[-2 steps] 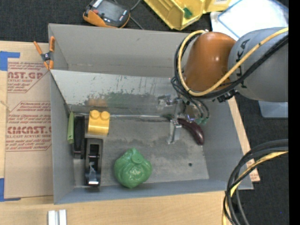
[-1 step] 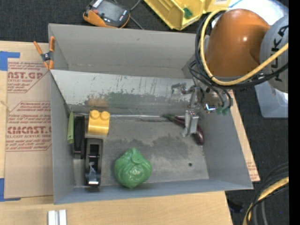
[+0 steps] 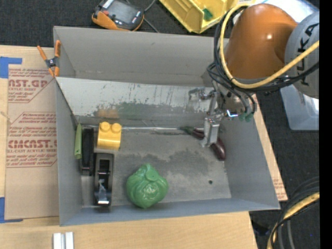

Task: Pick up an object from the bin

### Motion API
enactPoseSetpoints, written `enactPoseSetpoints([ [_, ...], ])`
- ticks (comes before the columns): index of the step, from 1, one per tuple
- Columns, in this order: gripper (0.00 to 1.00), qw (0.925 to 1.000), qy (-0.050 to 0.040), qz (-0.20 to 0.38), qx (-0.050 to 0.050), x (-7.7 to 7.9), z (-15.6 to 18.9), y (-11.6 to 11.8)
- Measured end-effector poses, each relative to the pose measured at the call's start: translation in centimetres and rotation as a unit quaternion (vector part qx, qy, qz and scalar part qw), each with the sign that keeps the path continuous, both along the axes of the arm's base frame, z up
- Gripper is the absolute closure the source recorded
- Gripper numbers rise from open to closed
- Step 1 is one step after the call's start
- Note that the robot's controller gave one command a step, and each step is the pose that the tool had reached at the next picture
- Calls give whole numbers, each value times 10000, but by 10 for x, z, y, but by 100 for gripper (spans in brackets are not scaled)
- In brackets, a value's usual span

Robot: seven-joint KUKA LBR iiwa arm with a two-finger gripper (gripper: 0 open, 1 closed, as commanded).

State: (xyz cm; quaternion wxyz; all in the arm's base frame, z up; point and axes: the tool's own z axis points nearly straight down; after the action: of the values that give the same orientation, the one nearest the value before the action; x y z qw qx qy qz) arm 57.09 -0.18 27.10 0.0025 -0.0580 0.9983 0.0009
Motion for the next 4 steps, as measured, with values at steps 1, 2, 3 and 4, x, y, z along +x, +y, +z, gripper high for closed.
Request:
enactPoseSetpoints([
  [1,0,9993,-42,-384,9,8,43,9],
  [2,0,10000,27,51,3,-5,-30,10],
  [3,0,10000,-98,-8,9,-33,-10,28],
  [4,0,9969,-54,785,-6,-3,-42,-54],
])
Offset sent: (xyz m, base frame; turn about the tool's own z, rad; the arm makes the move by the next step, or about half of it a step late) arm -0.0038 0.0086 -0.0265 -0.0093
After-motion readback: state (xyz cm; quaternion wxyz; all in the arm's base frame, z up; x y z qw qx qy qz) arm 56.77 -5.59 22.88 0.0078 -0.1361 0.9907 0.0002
